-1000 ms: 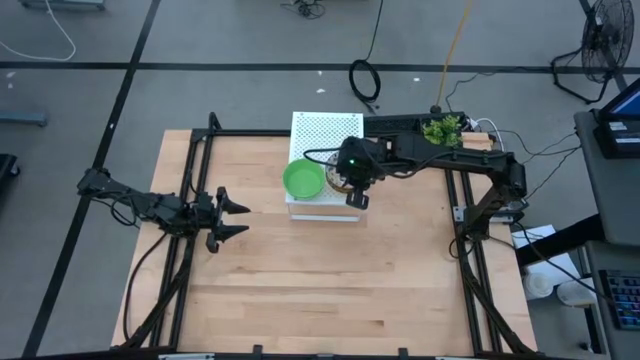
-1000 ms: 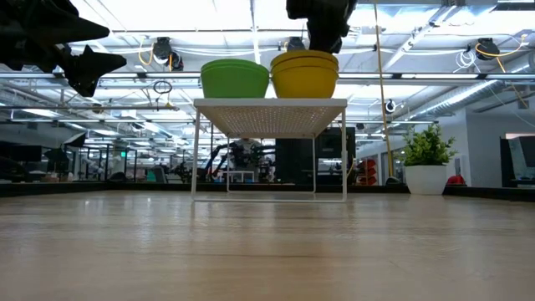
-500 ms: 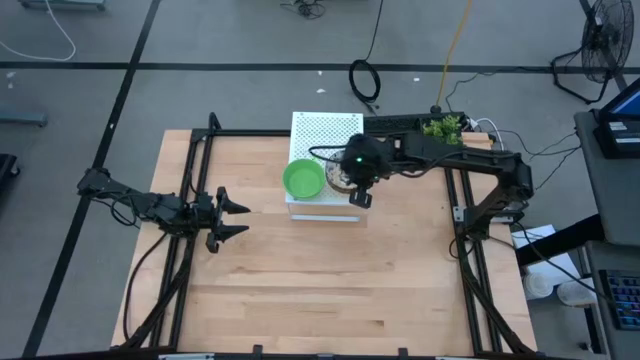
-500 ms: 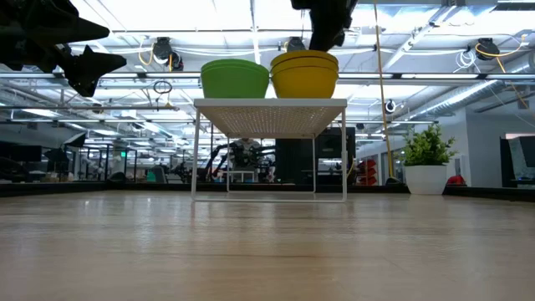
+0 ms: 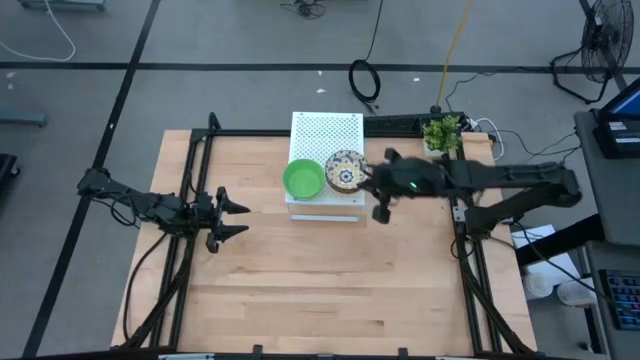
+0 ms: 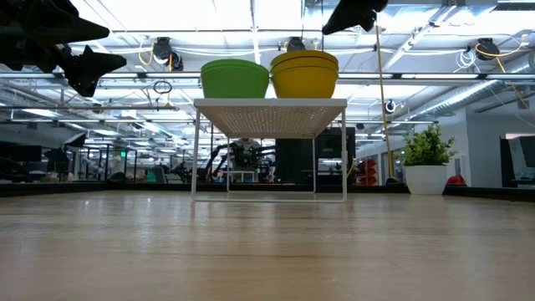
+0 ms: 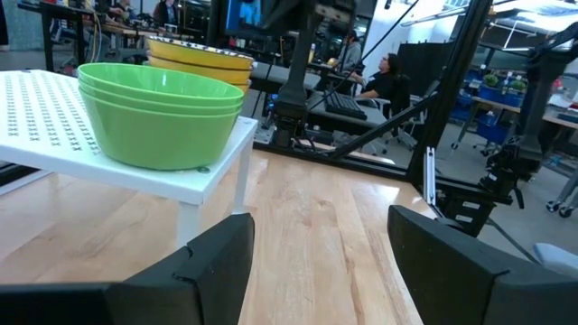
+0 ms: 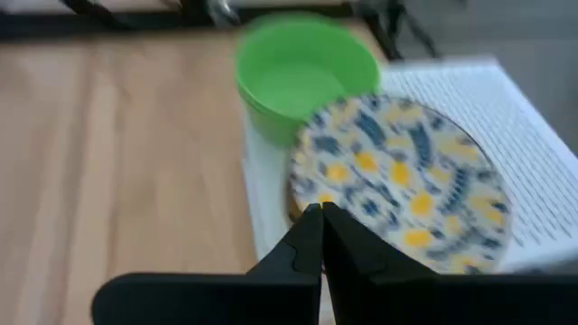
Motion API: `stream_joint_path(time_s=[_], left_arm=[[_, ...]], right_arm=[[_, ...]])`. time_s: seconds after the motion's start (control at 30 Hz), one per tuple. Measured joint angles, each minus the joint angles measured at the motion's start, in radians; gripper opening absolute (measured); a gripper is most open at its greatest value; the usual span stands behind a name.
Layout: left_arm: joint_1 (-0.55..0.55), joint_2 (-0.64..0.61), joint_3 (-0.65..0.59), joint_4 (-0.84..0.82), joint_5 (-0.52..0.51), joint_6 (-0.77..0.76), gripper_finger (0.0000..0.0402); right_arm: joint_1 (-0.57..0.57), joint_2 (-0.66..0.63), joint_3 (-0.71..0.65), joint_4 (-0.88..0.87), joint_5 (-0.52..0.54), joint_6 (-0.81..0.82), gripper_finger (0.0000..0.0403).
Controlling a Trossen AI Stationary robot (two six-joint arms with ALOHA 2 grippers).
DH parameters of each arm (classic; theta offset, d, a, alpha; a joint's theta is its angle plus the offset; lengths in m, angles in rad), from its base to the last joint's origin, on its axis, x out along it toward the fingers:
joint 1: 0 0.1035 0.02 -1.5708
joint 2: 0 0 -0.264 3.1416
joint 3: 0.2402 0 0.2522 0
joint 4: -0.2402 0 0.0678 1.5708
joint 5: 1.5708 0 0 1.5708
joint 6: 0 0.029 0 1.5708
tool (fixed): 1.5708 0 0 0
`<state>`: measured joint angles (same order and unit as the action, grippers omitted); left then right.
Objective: Pick & Place Mini bowls
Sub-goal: Return to home position
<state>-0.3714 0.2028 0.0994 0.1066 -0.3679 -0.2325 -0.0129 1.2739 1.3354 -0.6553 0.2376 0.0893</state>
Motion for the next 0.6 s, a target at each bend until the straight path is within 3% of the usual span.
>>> stream_joint_path(time_s=[0.33, 0.43, 0.6], left_arm=[[0.0, 0.0, 0.0, 0.0, 0.0, 0.0, 0.0255], [0.0, 0.0, 0.0, 0.0, 0.0, 0.0, 0.0255], [0.0, 0.0, 0.0, 0.0, 0.0, 0.0, 0.0255]], right_arm=[[0.071, -0.385, -0.751, 0.797, -0.002, -0.093, 0.0], [0.053, -0.494, -0.907, 0.903, -0.002, -0.102, 0.0], [0.046, -0.728, -1.081, 0.912, -0.004, -0.081, 0.0]])
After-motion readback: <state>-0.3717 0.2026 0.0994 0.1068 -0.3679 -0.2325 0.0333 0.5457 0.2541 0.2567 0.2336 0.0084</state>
